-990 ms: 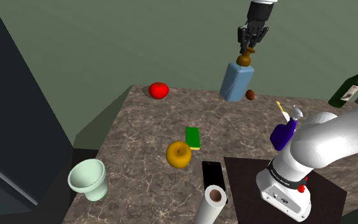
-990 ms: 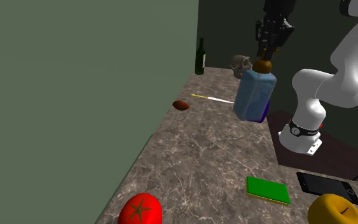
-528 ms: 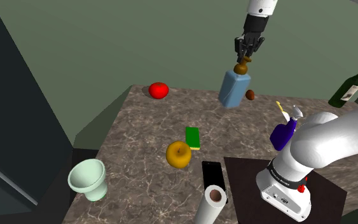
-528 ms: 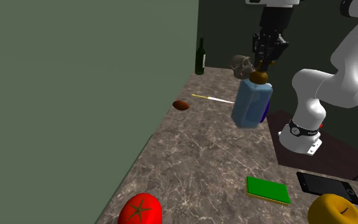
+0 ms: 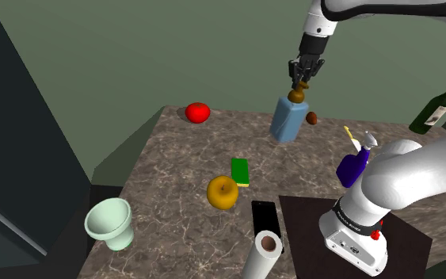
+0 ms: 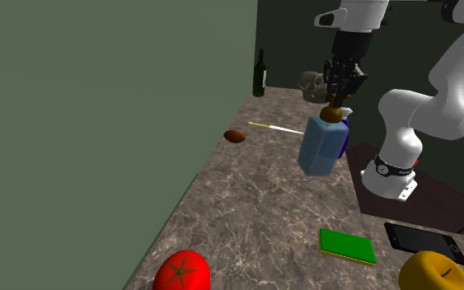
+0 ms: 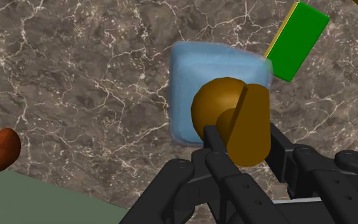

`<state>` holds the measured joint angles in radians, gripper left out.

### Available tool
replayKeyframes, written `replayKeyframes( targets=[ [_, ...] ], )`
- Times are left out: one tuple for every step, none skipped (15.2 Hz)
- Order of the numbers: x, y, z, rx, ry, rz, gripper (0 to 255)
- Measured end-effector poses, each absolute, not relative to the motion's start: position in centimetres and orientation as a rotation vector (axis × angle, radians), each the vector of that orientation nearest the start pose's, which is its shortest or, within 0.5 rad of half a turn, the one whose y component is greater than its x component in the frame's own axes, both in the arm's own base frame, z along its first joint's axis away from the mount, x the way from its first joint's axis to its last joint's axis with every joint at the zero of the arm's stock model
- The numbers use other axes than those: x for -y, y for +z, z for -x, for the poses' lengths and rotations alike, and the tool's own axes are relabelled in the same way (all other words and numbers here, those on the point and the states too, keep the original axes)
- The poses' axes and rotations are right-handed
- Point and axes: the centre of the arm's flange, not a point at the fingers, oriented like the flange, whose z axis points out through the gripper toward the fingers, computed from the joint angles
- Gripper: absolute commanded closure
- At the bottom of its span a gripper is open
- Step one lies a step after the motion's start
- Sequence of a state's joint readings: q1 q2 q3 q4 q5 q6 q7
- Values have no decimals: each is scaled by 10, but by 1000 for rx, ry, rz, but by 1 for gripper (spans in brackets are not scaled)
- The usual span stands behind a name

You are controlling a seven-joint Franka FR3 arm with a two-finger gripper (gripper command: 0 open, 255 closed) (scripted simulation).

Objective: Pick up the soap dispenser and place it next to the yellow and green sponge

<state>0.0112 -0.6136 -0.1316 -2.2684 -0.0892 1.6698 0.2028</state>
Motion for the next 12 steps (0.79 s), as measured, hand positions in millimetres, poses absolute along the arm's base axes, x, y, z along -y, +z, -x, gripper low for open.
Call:
replayKeyframes(
  targets=[
    [62, 575, -361, -458, -19, 3121, 255],
    [62, 568, -361, -458, -19, 3121, 255],
    [62, 563, -361, -458, -19, 3121, 255],
    [62, 558, -362, -458, -19, 3121, 255],
    [63, 553, -362, -458, -19, 3121, 255],
    [62, 547, -362, -458, -19, 3121, 255],
    [63, 542, -361, -458, -19, 3121, 255],
    [62, 537, -361, -458, -19, 3121, 255],
    [62, 532, -361, -458, -19, 3121, 255],
    [62, 526, -361, -458, -19, 3121, 255],
    [62, 521, -360, -458, -19, 3121, 255],
    [63, 517, -361, -458, -19, 3121, 255]
  ],
)
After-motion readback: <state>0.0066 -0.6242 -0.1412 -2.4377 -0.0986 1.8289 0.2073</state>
